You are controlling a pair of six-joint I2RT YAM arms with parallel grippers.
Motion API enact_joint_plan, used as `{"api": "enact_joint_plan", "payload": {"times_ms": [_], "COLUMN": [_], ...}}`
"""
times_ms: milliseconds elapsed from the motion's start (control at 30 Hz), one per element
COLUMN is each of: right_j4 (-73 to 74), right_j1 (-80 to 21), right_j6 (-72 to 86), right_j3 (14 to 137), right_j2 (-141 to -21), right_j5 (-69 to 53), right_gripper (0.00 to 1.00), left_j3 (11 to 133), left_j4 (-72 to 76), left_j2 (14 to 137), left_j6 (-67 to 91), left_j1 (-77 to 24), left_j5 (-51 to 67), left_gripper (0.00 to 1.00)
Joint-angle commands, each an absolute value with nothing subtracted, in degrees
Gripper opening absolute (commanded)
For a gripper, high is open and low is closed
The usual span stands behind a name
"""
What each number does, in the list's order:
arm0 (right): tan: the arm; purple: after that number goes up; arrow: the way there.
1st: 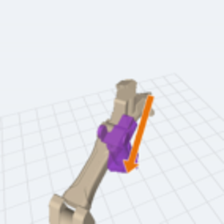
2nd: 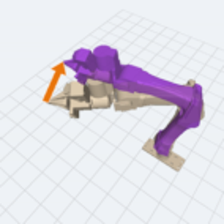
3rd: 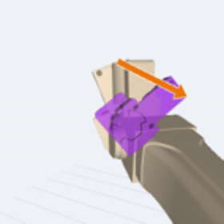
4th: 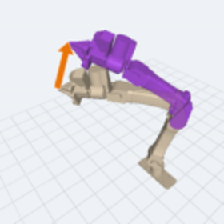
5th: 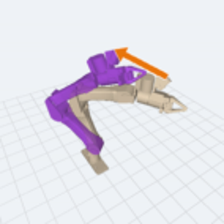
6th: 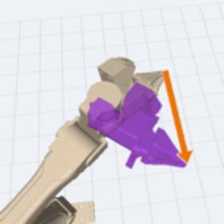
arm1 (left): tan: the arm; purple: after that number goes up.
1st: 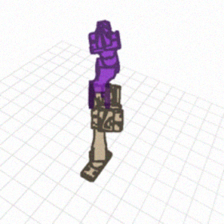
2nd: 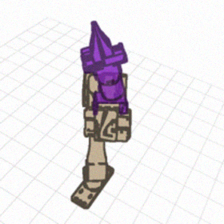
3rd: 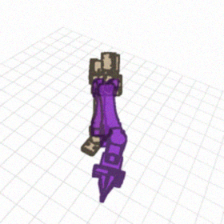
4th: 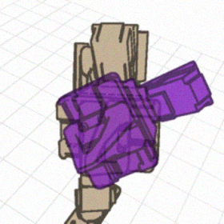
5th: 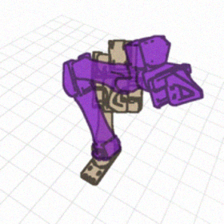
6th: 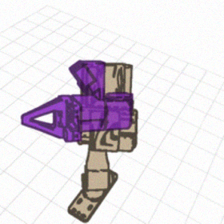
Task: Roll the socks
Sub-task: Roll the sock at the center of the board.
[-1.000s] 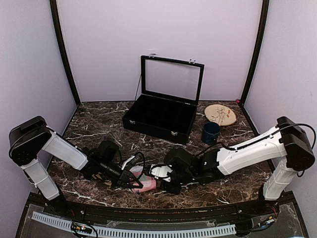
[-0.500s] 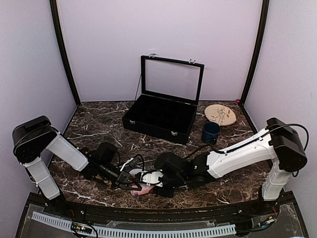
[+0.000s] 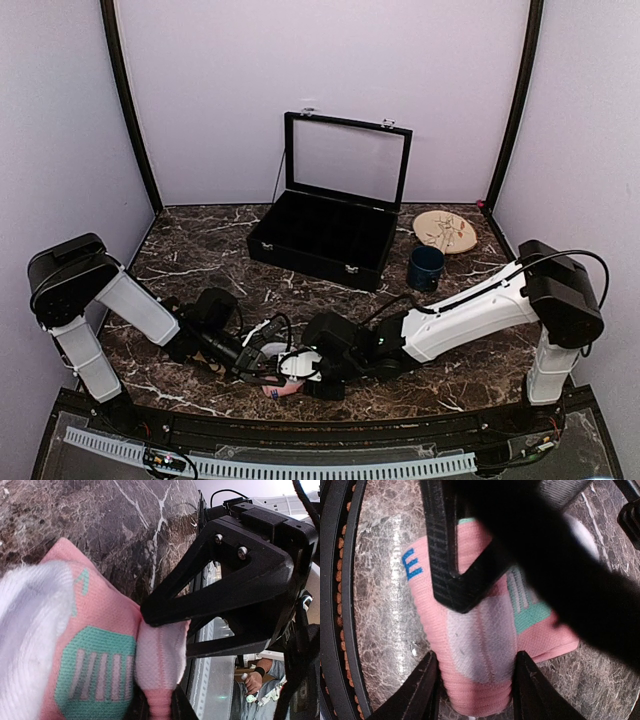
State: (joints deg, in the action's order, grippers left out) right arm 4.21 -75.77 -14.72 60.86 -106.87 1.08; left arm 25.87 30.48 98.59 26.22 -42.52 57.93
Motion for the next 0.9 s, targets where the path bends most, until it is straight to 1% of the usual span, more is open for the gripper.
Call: {"api": "enact_joint_plan", "payload": {"times_ms": [0,100,333,400,467,600,700,867], "right_j4": [2.3,2.42,2.53,2.74,3.03,3.27,3.43,4.05], "right_j1": [-76.48,-76.52,-76.21,-76.03,-75.97,-75.22,-74.55,-74.14], "right_j6": [-15.82,-16.12,-16.06,-15.95,-15.87,-14.67,-13.5,-11.72], "right_j3": [61.19,61.33,61.4,61.26,61.16,60.69,60.2,59.38], "right_j2": [-108.29,-109.08,-110.39,-110.23,-110.03,-109.38,-108.59,-107.87], "right_j5": [0.21,-0.4,-2.94,-3.49,-3.72,-3.65,-3.39,-1.53], "right_gripper": [0.44,0.39,0.2,0.15,0.12,0.04,0.02,0.0], "left_j3": [25.14,25.05,25.39,25.98,26.97,29.46,30.13,32.47], "left_j4": [31.22,31.61,31.56,29.85,27.52,20.42,17.86,11.76], "left_j2": [99.09,99.14,98.63,98.45,98.33,96.69,93.36,86.4], "left_j6": [26.37,26.48,26.5,25.84,25.31,23.15,22.61,21.39], "left_j1": [-42.19,-42.19,-42.19,-42.19,-42.22,-42.12,-41.83,-41.08], "left_j5": [60.0,60.28,60.39,59.6,58.23,52.49,48.28,38.32], "left_gripper": [0.0,0.0,0.0,0.04,0.1,0.23,0.29,0.43]}}
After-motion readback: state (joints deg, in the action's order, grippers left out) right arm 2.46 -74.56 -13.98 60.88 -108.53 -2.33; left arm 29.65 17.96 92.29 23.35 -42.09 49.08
